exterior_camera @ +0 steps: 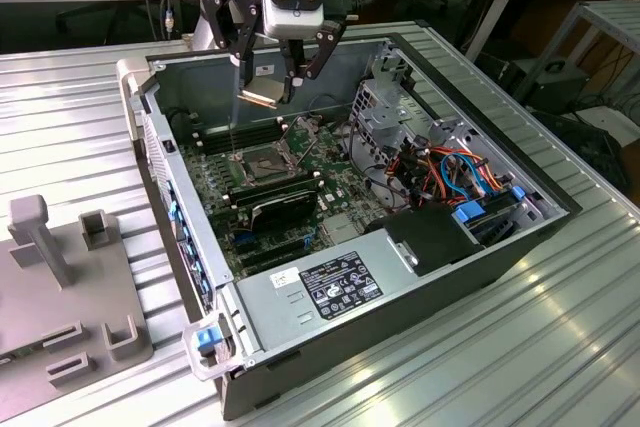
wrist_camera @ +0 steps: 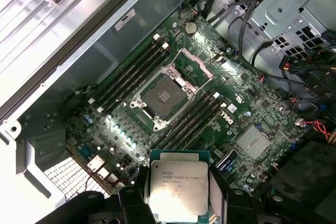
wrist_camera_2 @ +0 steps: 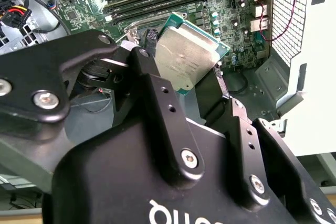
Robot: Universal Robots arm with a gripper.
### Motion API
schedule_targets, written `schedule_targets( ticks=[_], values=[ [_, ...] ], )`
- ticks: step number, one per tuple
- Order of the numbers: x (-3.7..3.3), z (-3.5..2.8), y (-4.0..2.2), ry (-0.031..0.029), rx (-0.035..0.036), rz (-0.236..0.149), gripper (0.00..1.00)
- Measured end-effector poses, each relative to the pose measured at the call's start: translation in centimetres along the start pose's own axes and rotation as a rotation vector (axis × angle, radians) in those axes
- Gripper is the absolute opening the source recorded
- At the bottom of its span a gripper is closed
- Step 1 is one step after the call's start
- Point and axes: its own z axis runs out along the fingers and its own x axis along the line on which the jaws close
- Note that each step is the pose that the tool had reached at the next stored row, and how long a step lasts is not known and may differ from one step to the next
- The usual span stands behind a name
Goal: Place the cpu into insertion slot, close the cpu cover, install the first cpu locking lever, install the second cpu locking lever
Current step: 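Place the cpu into insertion slot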
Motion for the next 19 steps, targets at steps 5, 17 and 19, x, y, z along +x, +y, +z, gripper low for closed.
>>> schedule_targets(
  ticks=[5, 17, 19],
  values=[
    [0.0, 0.0, 0.0, 0.0, 0.0, 0.0, 0.55],
    [0.0, 0.0, 0.0, -0.0014, 0.0008, 0.033, 0.55],
    [0.0, 0.0, 0.0, -0.0018, 0.001, 0.043, 0.55]
  ],
)
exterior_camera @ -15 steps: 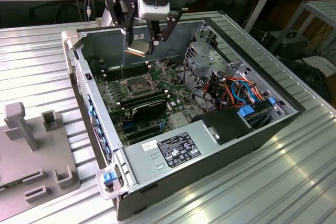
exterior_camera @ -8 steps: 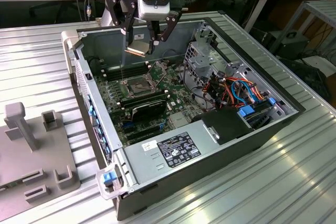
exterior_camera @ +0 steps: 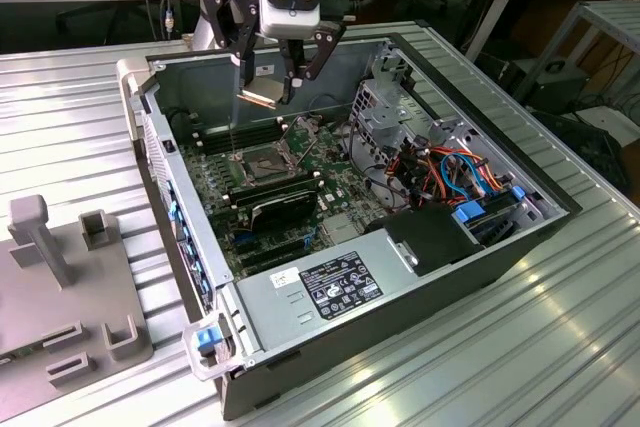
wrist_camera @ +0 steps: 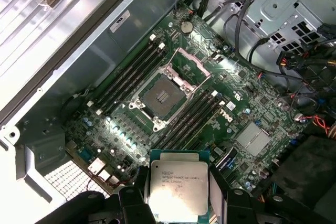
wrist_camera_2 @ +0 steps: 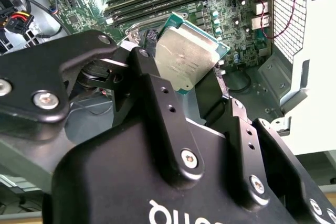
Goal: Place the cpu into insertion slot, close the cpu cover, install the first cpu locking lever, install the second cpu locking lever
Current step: 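Place the cpu into insertion slot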
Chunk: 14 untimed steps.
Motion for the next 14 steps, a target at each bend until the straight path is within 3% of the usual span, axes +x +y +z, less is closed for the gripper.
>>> schedule_targets(
  ticks=[14],
  values=[
    [0.0, 0.0, 0.0, -0.0028, 0.0016, 0.068, 0.55]
  ],
)
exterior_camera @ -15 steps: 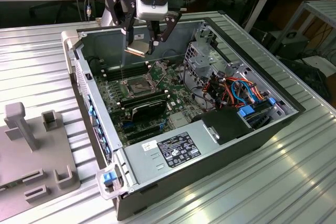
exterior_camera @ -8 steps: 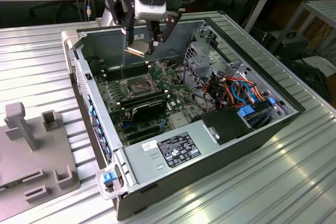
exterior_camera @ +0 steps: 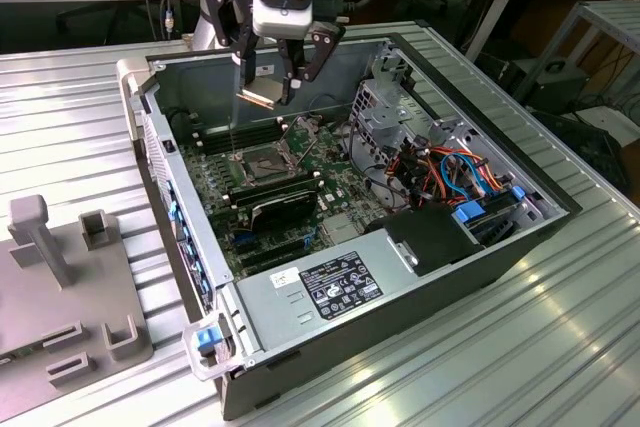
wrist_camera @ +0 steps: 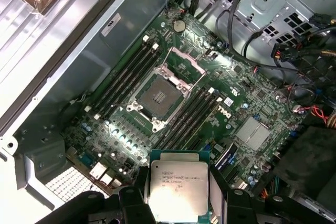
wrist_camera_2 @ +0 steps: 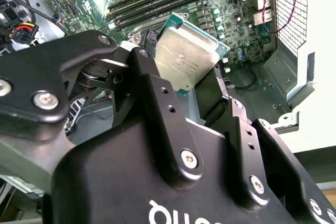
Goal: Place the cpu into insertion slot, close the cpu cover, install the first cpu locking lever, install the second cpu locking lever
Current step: 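Place the cpu into insertion slot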
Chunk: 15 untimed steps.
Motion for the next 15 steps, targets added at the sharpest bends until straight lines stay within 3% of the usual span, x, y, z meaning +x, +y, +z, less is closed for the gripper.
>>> schedule_targets(
  ticks=[9, 15],
  values=[
    [0.02, 0.01, 0.02, -0.0035, 0.002, 0.081, 0.55],
    [0.02, 0.01, 0.02, -0.0036, 0.002, 0.083, 0.55]
  ],
)
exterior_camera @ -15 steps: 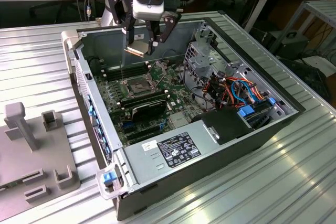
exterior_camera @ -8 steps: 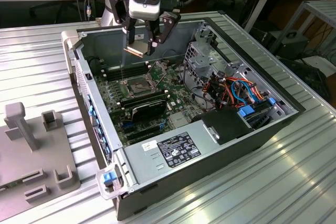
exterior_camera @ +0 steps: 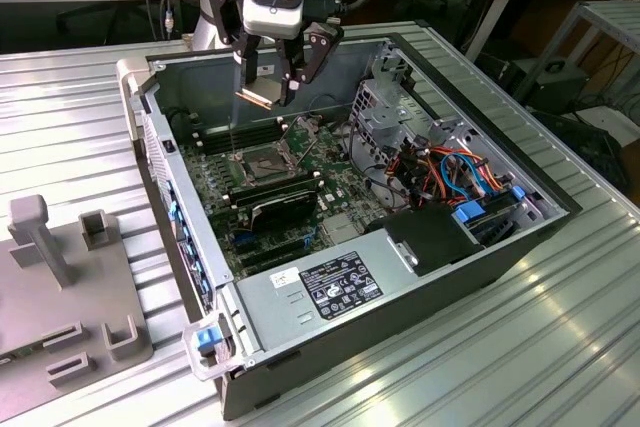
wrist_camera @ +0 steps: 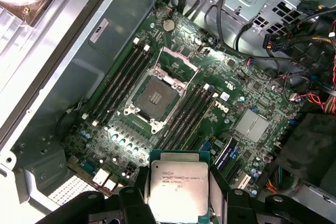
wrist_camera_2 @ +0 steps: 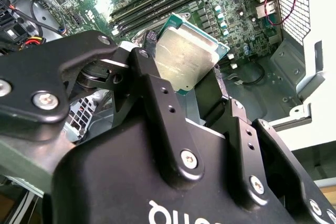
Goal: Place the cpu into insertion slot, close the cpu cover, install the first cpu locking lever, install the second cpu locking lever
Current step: 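Place the cpu into insertion slot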
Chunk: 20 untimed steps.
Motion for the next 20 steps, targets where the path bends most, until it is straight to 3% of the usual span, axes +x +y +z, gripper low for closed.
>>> schedule_targets(
  ticks=[7, 11, 13, 15, 17, 20],
  values=[
    [0.0, 0.0, 0.0, -0.0001, 0.0001, 0.003, 0.55],
    [0.0, 0.0, 0.0, -0.0012, 0.0007, 0.03, 0.55],
    [0.0, 0.0, 0.0, -0.0035, 0.002, 0.084, 0.55],
    [0.0, 0.0, 0.0, -0.0048, 0.0027, 0.114, 0.55],
    [0.0, 0.01, 0.0, -0.0075, 0.0043, 0.177, 0.55],
    [0.0, 0.01, 0.0, -0.0081, 0.0046, 0.193, 0.55]
  ],
)
